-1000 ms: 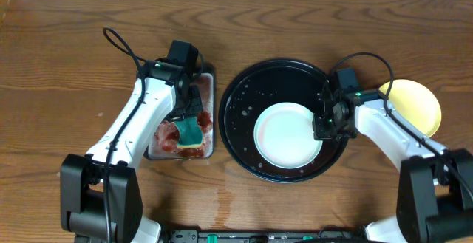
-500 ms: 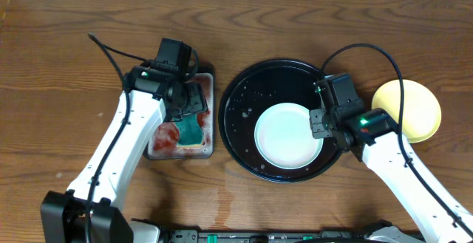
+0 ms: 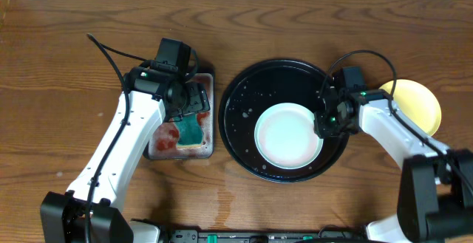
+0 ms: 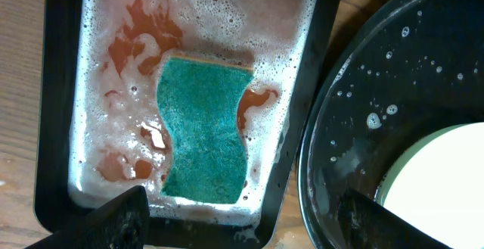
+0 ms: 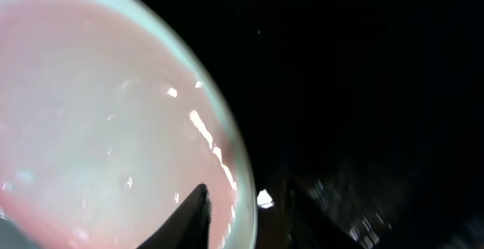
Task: Clean dirty plates on tray and stack at the side
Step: 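Tilt and lift the pale green plate with the right gripper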
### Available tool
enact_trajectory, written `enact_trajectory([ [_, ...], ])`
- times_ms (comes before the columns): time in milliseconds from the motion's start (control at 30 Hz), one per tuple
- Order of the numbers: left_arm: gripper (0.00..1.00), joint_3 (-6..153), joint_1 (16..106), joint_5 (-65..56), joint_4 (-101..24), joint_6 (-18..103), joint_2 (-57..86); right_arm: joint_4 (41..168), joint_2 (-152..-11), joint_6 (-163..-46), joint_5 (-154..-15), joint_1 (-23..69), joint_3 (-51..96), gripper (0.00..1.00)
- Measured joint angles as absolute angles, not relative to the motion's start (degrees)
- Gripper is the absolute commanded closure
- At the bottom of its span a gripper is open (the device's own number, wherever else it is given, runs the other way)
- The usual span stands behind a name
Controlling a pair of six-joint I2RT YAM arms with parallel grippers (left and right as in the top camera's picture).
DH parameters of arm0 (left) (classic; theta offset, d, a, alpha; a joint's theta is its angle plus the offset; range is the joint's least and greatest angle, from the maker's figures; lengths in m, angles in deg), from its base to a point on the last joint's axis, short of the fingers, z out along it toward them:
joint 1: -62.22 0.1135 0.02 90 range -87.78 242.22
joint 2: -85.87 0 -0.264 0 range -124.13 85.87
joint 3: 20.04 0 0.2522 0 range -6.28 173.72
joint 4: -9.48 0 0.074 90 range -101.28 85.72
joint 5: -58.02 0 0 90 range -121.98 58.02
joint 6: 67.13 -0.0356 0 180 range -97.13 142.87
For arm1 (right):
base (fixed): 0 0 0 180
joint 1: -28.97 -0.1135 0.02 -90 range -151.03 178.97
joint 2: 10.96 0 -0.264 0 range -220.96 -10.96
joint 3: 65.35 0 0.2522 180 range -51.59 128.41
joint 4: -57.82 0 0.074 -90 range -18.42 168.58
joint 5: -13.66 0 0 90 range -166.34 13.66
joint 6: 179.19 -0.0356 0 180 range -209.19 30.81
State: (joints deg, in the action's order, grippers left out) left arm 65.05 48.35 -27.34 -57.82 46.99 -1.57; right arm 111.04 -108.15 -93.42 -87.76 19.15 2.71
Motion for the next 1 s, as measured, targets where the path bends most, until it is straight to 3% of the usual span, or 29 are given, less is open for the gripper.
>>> enact_trajectory([
  [133,0.19,65.05,48.35,-27.34,-57.82,46.99,-1.57,108.57,-111.32,-92.35,-91.43,19.82,2.78,0.99],
  [533,0.19,65.05,48.35,-27.32,-57.84,46.99,-1.57,110.96,-108.17,-94.75,-87.52,18.86,2.6,0.99],
  [1000,0.19,65.05,48.35,-27.18,-57.82,46.99,-1.57,112.49,-86.77,-101.79,-53.95,-1.05,2.56,0.99],
])
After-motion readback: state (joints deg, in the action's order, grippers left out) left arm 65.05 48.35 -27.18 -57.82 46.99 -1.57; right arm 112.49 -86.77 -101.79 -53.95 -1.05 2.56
